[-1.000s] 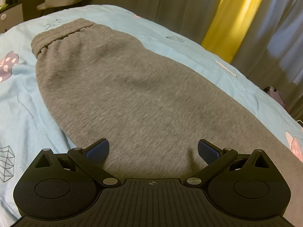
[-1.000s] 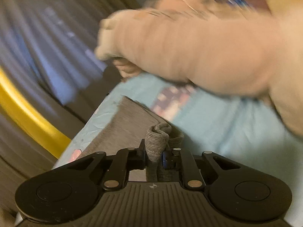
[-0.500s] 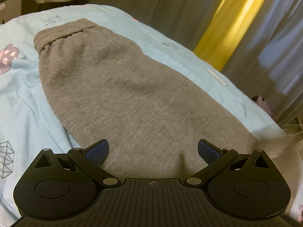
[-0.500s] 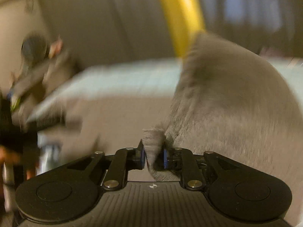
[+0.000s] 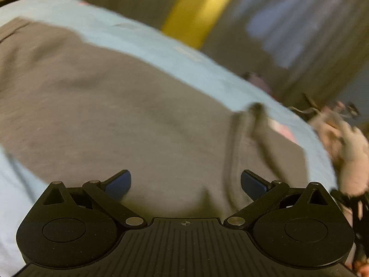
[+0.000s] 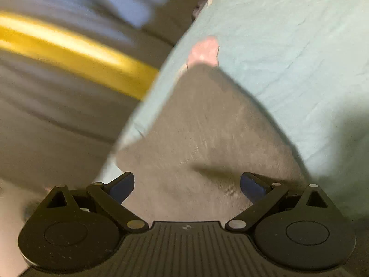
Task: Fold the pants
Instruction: 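Lower the left gripper onto the folded edge and pinch it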
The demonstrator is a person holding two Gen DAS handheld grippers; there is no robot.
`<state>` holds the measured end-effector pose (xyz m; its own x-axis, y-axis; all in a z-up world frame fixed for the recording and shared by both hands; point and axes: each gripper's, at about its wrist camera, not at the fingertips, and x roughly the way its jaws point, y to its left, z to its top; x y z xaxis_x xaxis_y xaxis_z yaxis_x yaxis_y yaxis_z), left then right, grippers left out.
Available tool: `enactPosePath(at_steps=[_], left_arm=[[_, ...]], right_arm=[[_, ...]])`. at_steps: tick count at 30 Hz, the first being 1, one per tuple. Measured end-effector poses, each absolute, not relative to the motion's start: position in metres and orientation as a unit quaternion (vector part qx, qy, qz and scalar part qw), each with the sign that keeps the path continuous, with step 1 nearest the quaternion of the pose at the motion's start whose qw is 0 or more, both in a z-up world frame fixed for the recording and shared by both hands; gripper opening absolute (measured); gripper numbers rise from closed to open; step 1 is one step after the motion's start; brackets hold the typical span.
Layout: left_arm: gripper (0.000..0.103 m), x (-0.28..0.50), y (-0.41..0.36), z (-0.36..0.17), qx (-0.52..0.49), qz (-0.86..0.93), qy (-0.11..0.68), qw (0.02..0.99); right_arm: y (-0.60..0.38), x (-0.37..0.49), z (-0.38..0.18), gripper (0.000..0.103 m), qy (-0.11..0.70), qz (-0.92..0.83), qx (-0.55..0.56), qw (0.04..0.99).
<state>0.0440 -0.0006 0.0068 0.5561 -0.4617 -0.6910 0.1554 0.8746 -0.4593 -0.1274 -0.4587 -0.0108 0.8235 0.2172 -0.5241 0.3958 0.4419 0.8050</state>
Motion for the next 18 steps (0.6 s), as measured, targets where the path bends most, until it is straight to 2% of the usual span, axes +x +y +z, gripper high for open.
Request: enactPosePath(at_steps=[3, 6, 7, 8, 12, 13, 18], left_arm=[[0.103, 0.042, -0.022, 0.015, -0.189, -0.234, 0.438, 0.847], [0.102, 0.047, -0.048, 0.016, -0.195, -0.281, 0.461, 0.819], [0.094, 0.049, -0.056, 0.016, -0.198, -0.29, 0.468, 0.811], [0.08, 0.052, -0.063, 0.016, -0.202, -0.299, 0.475, 0.802], [0.067, 0.063, -0.086, 0.008, -0.2, -0.32, 0.521, 0.765], [0.06, 0.063, -0.091, 0.009, -0.187, -0.325, 0.519, 0.768], [0.064, 0.069, -0.103, 0.009, -0.134, -0.305, 0.524, 0.784]], right_arm=[[-0.462, -0.136, -0.004, 0.099, 0.276, -0.084, 0.497, 0.818], [-0.47, -0.141, -0.016, 0.099, 0.27, -0.078, 0.537, 0.795], [-0.466, -0.145, -0.021, 0.099, 0.27, -0.08, 0.539, 0.794], [-0.464, -0.144, -0.022, 0.099, 0.271, -0.081, 0.539, 0.794], [-0.46, -0.134, -0.018, 0.099, 0.279, -0.079, 0.524, 0.801], [-0.462, -0.133, -0.02, 0.099, 0.28, -0.078, 0.523, 0.801], [-0.469, -0.134, -0.024, 0.099, 0.273, -0.072, 0.541, 0.792]])
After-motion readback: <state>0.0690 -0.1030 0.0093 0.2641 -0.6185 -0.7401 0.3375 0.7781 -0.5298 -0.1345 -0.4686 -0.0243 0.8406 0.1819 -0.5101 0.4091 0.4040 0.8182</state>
